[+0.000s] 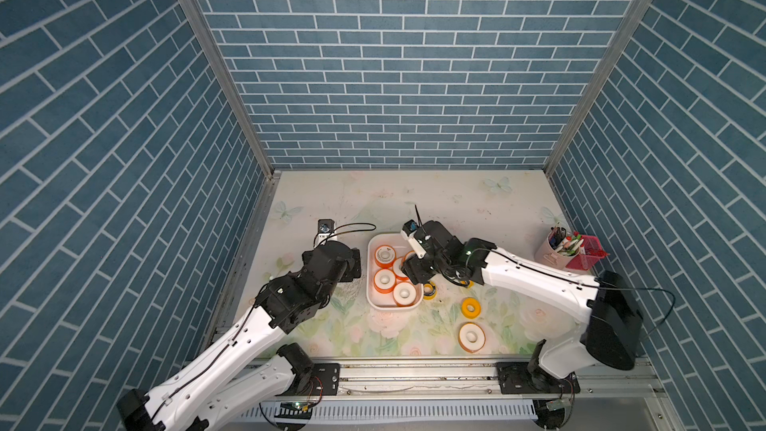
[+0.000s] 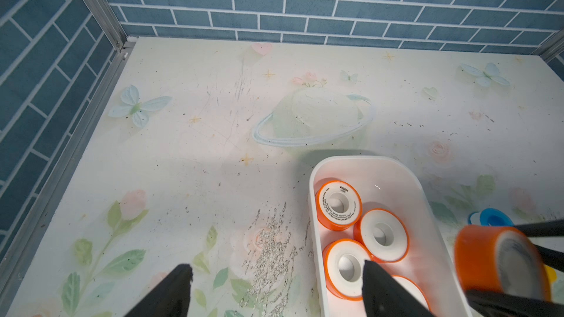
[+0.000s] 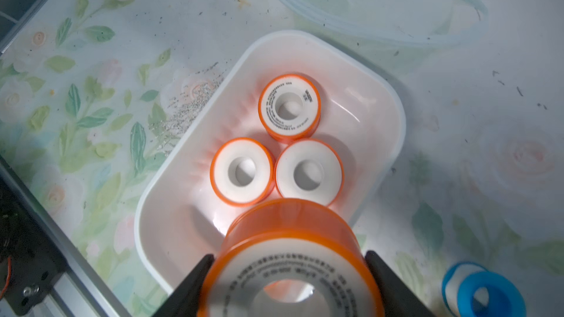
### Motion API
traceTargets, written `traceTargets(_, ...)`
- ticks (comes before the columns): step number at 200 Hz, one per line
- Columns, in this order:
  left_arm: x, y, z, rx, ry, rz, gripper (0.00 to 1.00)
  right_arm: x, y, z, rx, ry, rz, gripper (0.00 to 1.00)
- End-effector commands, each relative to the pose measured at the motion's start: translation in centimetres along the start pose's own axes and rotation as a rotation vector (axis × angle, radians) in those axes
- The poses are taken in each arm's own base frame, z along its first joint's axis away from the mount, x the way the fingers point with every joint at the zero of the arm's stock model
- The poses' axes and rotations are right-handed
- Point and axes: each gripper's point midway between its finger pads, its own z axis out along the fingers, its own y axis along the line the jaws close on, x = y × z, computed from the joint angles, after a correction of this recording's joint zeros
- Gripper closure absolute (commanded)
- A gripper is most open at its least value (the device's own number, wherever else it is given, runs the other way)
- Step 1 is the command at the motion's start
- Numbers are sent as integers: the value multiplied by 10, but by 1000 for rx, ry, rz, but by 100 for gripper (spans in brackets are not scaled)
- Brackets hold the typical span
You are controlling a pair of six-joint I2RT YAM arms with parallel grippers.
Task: Put the sealing tape into the storage box
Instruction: Pick up the sealing tape at the center of the board, then place the sealing tape in the storage box.
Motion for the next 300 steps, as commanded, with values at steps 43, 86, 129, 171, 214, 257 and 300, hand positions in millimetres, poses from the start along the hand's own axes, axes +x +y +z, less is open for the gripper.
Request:
traceTargets(43,0,2,1,5,-6,0,10,-46,12,73,-33,52,-37,40)
traceTargets(86,1,3,1,0,-6,0,10,-52,4,108,-4,100,-26,40)
traceTargets(129,2,1,2,2,-1,4,10,-48,-2,123,22,132,-34,40)
traceTargets(171,2,1,2,2,0,4,10,-44,-6,132,30,150,-30,38)
traceTargets(214,2,2,3,0,2,5,10,-38,-8,143,37,177,-34,36)
traceTargets(257,2,2,3,-2,1,5,10,-35,-10,147,45,192,-39,31)
traceTargets(300,3,2,3,-3,2,7,9,-36,-10,141,53,190,-41,30)
